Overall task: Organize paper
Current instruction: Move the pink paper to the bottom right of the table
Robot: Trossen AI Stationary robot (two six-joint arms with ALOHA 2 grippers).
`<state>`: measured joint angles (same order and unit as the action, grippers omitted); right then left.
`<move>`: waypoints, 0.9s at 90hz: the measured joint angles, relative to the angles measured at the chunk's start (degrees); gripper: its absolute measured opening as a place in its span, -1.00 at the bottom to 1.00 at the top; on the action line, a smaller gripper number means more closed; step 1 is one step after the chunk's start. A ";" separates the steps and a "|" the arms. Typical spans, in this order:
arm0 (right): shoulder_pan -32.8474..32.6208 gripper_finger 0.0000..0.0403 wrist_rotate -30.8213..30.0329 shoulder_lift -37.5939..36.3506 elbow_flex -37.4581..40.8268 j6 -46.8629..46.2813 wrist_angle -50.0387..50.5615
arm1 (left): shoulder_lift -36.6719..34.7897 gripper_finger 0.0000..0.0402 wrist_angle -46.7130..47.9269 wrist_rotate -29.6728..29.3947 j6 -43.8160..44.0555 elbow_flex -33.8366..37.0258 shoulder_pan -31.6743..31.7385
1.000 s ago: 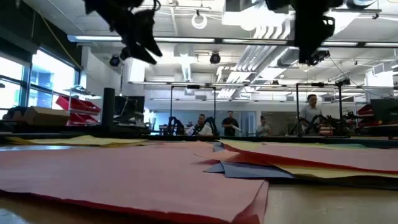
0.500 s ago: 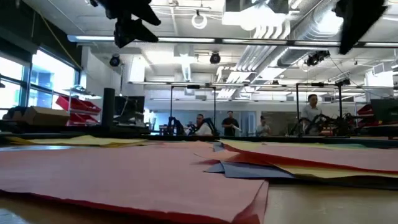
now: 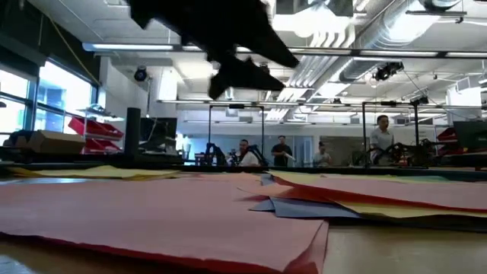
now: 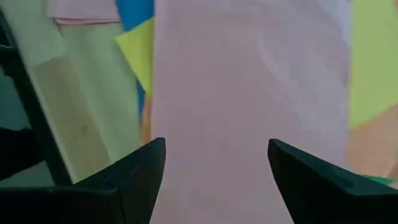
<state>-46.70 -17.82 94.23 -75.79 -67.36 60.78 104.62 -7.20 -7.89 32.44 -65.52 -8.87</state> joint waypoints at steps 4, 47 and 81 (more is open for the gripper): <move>-0.40 0.33 0.79 1.20 -0.01 0.37 -1.88 | 3.31 -0.11 0.00 -0.10 -0.01 -3.00 0.53; -2.83 0.33 -0.44 8.29 -0.03 2.91 -5.61 | 29.24 -0.11 0.41 0.13 -4.44 -22.23 3.31; -2.84 0.33 -4.07 15.89 0.00 5.95 -9.10 | 26.82 -0.11 19.95 -7.56 2.11 -21.90 4.59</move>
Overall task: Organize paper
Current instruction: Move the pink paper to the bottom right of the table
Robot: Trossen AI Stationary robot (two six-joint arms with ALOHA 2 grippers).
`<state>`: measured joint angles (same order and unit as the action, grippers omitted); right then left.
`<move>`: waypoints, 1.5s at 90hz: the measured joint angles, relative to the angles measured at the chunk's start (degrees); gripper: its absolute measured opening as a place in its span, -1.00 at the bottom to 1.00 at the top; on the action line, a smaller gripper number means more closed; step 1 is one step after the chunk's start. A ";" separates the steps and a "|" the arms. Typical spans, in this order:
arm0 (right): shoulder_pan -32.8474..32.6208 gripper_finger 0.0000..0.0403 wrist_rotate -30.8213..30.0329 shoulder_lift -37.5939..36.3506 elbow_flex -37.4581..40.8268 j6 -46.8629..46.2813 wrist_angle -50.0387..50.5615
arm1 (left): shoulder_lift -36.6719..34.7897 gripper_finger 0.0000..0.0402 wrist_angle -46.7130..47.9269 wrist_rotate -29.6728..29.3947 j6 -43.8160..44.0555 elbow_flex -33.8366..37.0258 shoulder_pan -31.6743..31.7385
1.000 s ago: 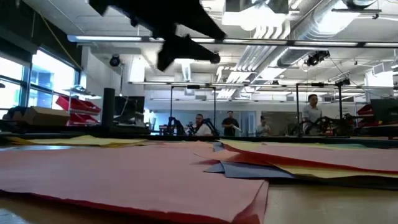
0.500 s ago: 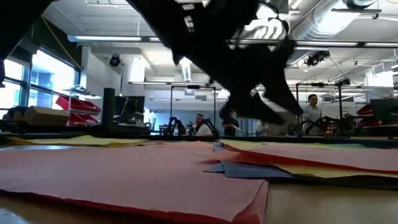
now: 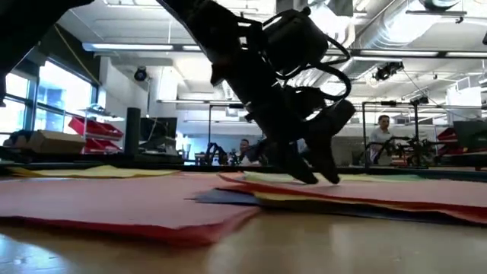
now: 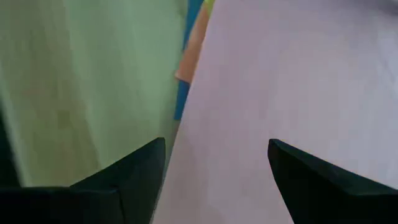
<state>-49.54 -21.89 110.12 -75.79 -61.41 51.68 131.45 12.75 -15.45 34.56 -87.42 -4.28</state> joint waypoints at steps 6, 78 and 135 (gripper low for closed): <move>0.00 0.33 -0.49 0.93 0.01 1.35 -0.77 | -0.80 -0.11 2.33 -0.81 2.86 0.02 0.32; 3.65 0.33 -4.50 7.71 0.08 -6.56 11.56 | -0.91 -0.11 4.07 -1.89 5.82 0.22 -0.44; 11.00 0.33 -10.63 4.93 0.09 12.45 -3.13 | -0.91 -0.11 3.94 -1.68 5.40 0.24 -0.89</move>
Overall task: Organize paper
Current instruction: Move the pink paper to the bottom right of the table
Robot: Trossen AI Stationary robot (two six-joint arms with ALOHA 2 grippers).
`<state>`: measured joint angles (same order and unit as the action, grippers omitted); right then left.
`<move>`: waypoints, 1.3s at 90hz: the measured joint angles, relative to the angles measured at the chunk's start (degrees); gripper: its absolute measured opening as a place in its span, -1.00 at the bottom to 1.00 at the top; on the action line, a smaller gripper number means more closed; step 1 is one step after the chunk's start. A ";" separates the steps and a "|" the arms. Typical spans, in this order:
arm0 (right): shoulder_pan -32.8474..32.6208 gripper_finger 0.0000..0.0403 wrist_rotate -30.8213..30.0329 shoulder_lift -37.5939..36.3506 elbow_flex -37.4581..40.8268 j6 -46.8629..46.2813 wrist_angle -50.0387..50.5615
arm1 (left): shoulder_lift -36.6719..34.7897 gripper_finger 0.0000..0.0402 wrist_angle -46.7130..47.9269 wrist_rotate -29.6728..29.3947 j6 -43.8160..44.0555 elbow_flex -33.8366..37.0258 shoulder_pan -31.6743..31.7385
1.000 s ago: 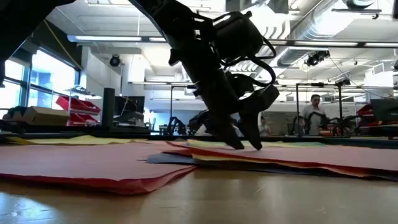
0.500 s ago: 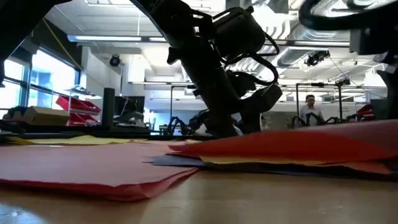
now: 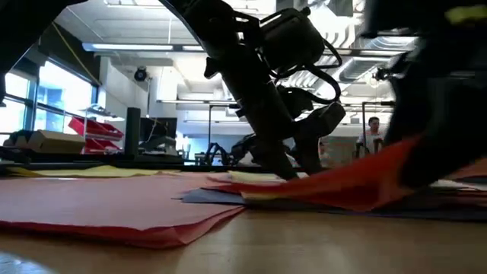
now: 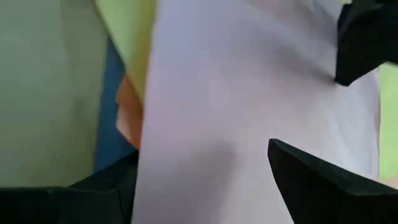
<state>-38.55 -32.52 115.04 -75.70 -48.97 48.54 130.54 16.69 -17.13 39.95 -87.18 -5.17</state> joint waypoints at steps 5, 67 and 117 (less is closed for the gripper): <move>0.98 0.33 -0.02 -0.04 0.00 -0.41 0.97 | 0.00 -0.11 0.00 -0.01 -0.45 0.00 -0.04; -4.55 0.25 11.93 -0.17 -5.54 -2.66 19.50 | 0.04 -0.11 -0.13 -1.58 -1.12 0.02 -0.15; -1.69 -0.94 15.09 -1.86 -3.28 -2.01 19.48 | -3.44 -0.11 1.87 1.70 -5.30 0.29 0.61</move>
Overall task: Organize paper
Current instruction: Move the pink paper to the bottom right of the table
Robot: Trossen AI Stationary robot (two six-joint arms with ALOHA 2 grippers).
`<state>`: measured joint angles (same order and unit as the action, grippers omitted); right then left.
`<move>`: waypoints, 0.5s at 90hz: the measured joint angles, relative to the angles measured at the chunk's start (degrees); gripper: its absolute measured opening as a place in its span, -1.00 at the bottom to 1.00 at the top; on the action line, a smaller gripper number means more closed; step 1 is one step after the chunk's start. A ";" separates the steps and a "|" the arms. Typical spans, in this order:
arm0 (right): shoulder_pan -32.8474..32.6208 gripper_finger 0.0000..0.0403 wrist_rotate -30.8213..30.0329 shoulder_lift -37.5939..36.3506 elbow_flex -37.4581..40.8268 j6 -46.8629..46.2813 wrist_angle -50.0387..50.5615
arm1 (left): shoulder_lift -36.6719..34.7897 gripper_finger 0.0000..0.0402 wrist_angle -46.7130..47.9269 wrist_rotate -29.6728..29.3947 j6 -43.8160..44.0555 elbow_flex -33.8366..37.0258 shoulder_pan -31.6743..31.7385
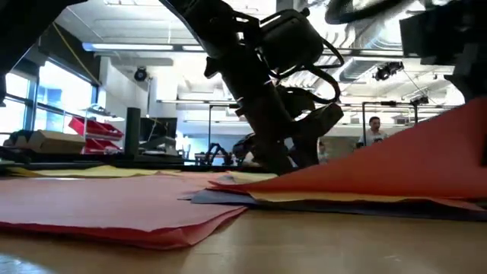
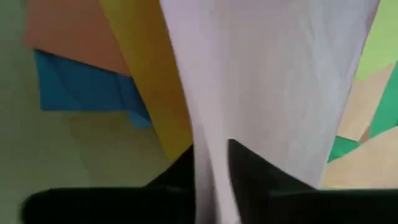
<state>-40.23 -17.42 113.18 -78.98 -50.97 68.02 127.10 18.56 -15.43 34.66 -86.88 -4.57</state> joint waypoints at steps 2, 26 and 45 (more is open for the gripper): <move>0.12 -0.96 0.15 -0.29 -0.01 0.00 -0.32 | -0.77 -0.11 0.64 -0.08 -0.42 0.10 0.08; 3.13 -1.00 2.91 -8.41 -3.02 -4.12 0.08 | -10.52 -0.11 6.03 1.19 -3.20 -0.06 2.15; 4.31 -1.00 1.24 -19.99 -3.91 -12.21 4.64 | -22.73 -0.11 8.17 -1.26 -1.79 -0.17 2.48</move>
<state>-35.92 -16.18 93.20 -82.89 -63.18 72.66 104.37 26.73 -16.68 32.86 -87.06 -2.08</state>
